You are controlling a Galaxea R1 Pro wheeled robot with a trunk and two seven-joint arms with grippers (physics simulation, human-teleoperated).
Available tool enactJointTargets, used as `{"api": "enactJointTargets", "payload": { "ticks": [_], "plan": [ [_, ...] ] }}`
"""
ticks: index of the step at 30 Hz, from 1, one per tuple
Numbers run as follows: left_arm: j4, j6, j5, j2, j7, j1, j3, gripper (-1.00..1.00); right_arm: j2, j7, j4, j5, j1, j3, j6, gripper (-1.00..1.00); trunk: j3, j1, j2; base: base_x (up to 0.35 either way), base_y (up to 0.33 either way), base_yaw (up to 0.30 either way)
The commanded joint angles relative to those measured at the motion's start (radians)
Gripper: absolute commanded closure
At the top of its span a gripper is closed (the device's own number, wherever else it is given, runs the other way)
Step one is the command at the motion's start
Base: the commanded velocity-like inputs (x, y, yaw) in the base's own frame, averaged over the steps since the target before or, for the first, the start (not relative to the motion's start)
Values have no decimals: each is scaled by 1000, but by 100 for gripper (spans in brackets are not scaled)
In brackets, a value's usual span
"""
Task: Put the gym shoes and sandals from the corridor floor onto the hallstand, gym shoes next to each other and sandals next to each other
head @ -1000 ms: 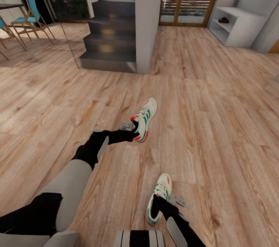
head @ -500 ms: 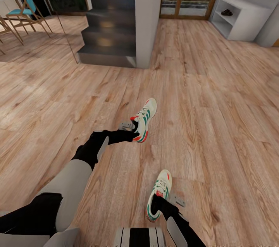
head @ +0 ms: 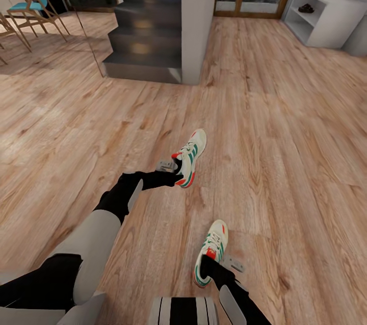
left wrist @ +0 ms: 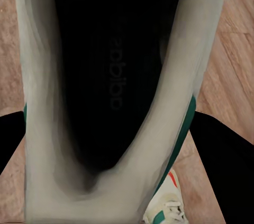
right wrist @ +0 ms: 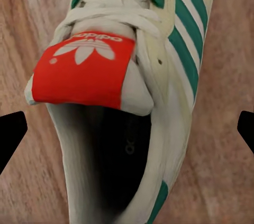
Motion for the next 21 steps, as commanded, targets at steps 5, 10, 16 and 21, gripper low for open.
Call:
{"api": "enactJointTargets", "payload": {
  "ticks": [5,10,16,21],
  "plan": [
    [-2,4,-9,-1,-6,0,3,100,0,-7,-3,-4,0,2,5,-100,-23,2,-1,0,0,66],
    [-2,4,-9,-1,-6,0,3,100,0,-7,-3,-4,0,2,5,-100,-27,2,-2,0,0,15],
    [-2,4,-9,-1,-6,0,3,100,0,-7,-4,-4,0,1,4,-100,-27,2,-2,0,0,3],
    [-2,4,-9,-1,-6,0,3,100,0,-7,-4,-4,0,0,5,-100,-27,2,-2,0,0,0]
  ]
}}
